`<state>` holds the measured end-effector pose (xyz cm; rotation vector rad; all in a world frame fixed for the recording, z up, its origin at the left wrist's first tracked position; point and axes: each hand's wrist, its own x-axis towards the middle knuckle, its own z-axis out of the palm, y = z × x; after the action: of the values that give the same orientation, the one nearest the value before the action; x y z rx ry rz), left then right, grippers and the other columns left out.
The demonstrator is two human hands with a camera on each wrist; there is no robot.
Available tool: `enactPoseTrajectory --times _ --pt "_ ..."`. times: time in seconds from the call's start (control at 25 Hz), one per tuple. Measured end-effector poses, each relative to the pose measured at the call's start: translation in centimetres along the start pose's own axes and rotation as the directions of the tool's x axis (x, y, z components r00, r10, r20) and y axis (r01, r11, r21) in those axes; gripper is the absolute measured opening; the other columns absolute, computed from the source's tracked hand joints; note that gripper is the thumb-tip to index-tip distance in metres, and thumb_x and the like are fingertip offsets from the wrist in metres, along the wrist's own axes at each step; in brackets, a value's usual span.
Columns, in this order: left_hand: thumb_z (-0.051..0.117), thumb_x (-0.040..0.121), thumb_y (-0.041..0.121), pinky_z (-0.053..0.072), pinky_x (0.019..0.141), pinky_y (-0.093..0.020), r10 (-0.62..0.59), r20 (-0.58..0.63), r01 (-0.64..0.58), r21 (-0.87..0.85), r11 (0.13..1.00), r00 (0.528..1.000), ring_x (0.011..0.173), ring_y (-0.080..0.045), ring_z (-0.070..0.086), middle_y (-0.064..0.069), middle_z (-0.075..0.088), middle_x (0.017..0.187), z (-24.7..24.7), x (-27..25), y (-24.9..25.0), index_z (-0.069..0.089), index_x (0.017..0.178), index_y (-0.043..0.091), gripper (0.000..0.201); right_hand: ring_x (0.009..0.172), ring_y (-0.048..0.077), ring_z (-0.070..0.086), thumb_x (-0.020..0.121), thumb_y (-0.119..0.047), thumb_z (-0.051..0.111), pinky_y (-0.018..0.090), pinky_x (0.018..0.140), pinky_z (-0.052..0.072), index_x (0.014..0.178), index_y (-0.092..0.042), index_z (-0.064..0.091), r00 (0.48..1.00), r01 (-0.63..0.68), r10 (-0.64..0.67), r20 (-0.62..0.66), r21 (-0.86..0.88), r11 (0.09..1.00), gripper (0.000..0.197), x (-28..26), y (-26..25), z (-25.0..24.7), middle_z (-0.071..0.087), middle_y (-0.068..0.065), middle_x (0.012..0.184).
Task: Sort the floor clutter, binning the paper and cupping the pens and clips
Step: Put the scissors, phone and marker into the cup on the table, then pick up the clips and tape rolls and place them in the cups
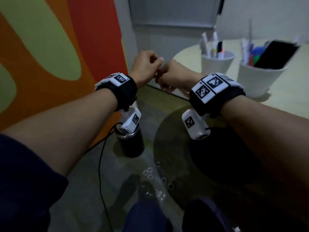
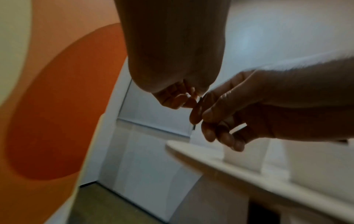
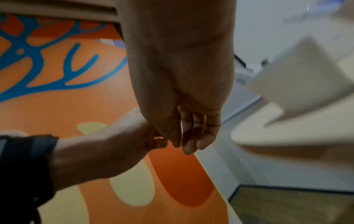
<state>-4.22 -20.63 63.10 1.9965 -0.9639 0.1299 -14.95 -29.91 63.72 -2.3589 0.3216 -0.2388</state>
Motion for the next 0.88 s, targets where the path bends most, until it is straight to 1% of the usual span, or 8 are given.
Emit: enactPoseTrajectory --times 0.12,0.24,0.32,0.48,0.6,0.68,0.76,0.88 --pt "0.058 0.096 0.028 0.053 0.056 -0.029 -0.186 0.166 0.182 0.043 0.982 0.968 0.058 -0.020 0.066 -0.008 0.072 0.072 1.8 -5.6 -10.5 0.066 0.082 0.004 0.029 0.063 0.031 0.067 0.085 -0.001 0.048 0.044 0.065 0.060 0.089 0.001 0.067 0.953 -0.066 0.079 0.292 -0.053 0.996 0.020 2.0 6.4 11.2 0.072 0.027 0.084" --pt "0.059 0.096 0.029 0.052 0.058 -0.027 -0.427 0.315 0.409 0.126 0.904 0.847 0.059 -0.022 0.066 -0.013 0.072 0.069 6.4 -12.8 -23.2 0.069 0.083 0.003 0.031 0.068 0.031 0.068 0.090 -0.002 0.048 0.038 0.061 0.058 0.098 0.002 0.067 0.750 -0.190 0.272 0.603 -0.198 0.962 0.021 1.8 16.9 22.4 0.072 0.020 0.087" --pt "0.058 0.097 0.027 0.052 0.058 -0.028 -0.541 0.418 0.520 0.175 0.836 0.730 0.059 -0.020 0.064 -0.017 0.072 0.073 10.3 -17.1 -31.0 0.068 0.085 0.000 0.030 0.067 0.025 0.064 0.091 0.000 0.048 0.030 0.053 0.052 0.096 -0.001 0.067 0.669 -0.295 0.378 0.640 -0.238 0.925 0.019 1.3 24.3 27.5 0.068 0.017 0.083" --pt "0.060 0.095 0.019 0.054 0.064 -0.033 -0.672 0.575 0.639 0.307 0.706 0.466 0.069 -0.020 0.063 -0.010 0.068 0.078 17.9 -24.5 -42.0 0.063 0.083 0.011 0.015 0.057 0.025 0.057 0.085 0.007 0.054 0.020 0.037 0.045 0.073 -0.009 0.066 0.629 -0.412 0.487 0.606 -0.270 0.870 0.023 0.4 36.8 36.0 0.063 0.015 0.069" --pt "0.064 0.092 0.021 0.053 0.071 -0.036 -0.678 0.658 0.607 0.404 0.684 0.326 0.074 -0.024 0.060 -0.004 0.060 0.080 24.0 -28.1 -48.0 0.058 0.084 0.017 0.011 0.077 0.023 0.061 0.087 -0.015 0.071 0.029 0.059 0.051 0.092 -0.013 0.067 0.555 -0.387 0.554 0.621 -0.397 0.832 0.007 -1.1 43.5 41.9 0.066 0.011 0.092" --pt "0.065 0.089 0.022 0.050 0.082 -0.039 -0.670 0.656 0.522 0.457 0.720 0.348 0.089 -0.028 0.059 -0.012 0.061 0.095 26.8 -29.5 -50.7 0.061 0.103 0.007 0.020 0.101 0.025 0.058 0.085 -0.030 0.073 0.033 0.081 0.045 0.117 -0.010 0.061 0.571 -0.288 0.553 0.607 -0.483 0.827 0.039 -2.5 46.8 44.9 0.060 0.010 0.115" --pt "0.062 0.087 0.011 0.046 0.086 -0.040 -0.637 0.634 0.423 0.480 0.769 0.438 0.105 -0.038 0.057 -0.023 0.059 0.111 29.7 -30.5 -53.0 0.058 0.114 0.000 0.030 0.124 0.032 0.050 0.083 -0.036 0.075 0.036 0.098 0.041 0.132 -0.006 0.052 0.613 -0.323 0.563 0.553 -0.476 0.818 0.062 -4.3 49.1 47.9 0.050 0.015 0.137" --pt "0.059 0.080 0.002 0.047 0.084 -0.041 -0.632 0.564 0.412 0.480 0.775 0.532 0.104 -0.041 0.056 -0.022 0.052 0.117 32.8 -31.5 -55.8 0.053 0.122 0.009 0.042 0.128 0.040 0.045 0.081 -0.036 0.075 0.043 0.102 0.043 0.137 -0.008 0.046 0.659 -0.279 0.567 0.494 -0.539 0.795 0.069 -7.0 51.1 51.3 0.038 0.021 0.146"
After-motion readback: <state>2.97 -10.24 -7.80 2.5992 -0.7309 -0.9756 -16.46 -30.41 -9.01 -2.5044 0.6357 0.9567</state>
